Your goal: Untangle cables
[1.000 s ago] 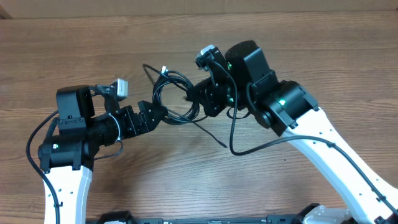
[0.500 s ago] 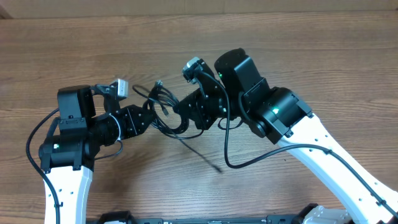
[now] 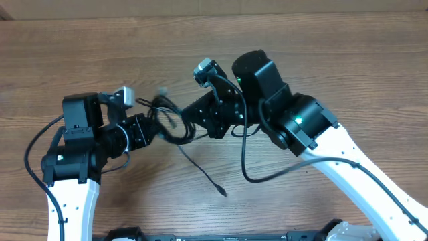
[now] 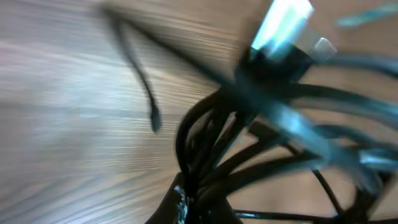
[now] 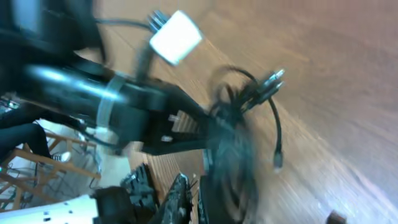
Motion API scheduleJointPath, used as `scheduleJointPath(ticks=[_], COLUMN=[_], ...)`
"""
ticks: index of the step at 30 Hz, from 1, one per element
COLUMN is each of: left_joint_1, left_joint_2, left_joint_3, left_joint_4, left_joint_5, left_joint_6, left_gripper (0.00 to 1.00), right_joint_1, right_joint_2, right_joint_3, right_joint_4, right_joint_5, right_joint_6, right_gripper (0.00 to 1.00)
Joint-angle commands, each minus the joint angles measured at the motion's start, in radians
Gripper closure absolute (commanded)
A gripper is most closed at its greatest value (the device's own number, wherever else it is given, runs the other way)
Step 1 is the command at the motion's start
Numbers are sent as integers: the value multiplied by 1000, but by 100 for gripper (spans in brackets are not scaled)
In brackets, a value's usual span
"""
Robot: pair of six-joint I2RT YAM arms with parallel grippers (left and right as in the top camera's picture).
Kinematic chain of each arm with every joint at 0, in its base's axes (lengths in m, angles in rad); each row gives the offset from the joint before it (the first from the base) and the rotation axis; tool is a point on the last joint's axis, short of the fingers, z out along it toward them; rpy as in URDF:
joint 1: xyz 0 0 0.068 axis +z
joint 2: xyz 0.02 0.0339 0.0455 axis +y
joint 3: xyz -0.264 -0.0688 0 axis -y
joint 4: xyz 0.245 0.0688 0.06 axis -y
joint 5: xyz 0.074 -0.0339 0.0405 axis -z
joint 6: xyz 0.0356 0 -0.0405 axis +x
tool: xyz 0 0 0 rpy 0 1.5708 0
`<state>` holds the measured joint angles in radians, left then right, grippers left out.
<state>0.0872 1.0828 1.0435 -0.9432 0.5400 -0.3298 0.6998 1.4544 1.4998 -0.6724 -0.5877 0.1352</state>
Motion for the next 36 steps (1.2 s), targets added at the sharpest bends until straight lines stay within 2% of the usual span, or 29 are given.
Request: scheduleJointPath(ticks=[1, 5, 8, 10, 11, 16, 19, 24, 29, 32, 36], left_joint_1=[4, 4, 4, 4, 4, 4, 4, 4, 4, 4, 4], left_joint_2=[8, 28, 45, 53, 56, 55, 54, 54, 54, 54, 54], left_joint_3=[14, 14, 14, 14, 14, 14, 14, 14, 14, 14, 14], left_joint_4=[-11, -21, -25, -21, -16, 18, 57, 135, 165, 165, 165], left_joint_5=[-190, -235, -176, -82, -29, 127, 258, 406, 545, 638, 694], left_joint_6=[5, 3, -14, -13, -8, 29, 64, 72, 129, 183, 185], left_gripper=[96, 96, 96, 96, 96, 96, 96, 96, 96, 96, 96], right_joint_1=[-4, -4, -4, -4, -4, -3, -3, -3, -3, -3, -3], right_joint_2=[-108, -153, -170, -169, -166, -154, -143, -112, -83, -66, -40], right_joint_3=[34, 34, 33, 33, 33, 33, 31, 31, 31, 31, 31], right_joint_4=[34, 68, 45, 6, -26, -152, -230, -321, -359, -355, -340], right_joint_5=[-34, 12, 119, 156, 178, 203, 221, 232, 230, 268, 356], right_joint_6=[3, 3, 3, 3, 3, 4, 66, 97, 16, 17, 17], right_gripper=[96, 96, 95, 50, 33, 35, 37, 34, 33, 33, 34])
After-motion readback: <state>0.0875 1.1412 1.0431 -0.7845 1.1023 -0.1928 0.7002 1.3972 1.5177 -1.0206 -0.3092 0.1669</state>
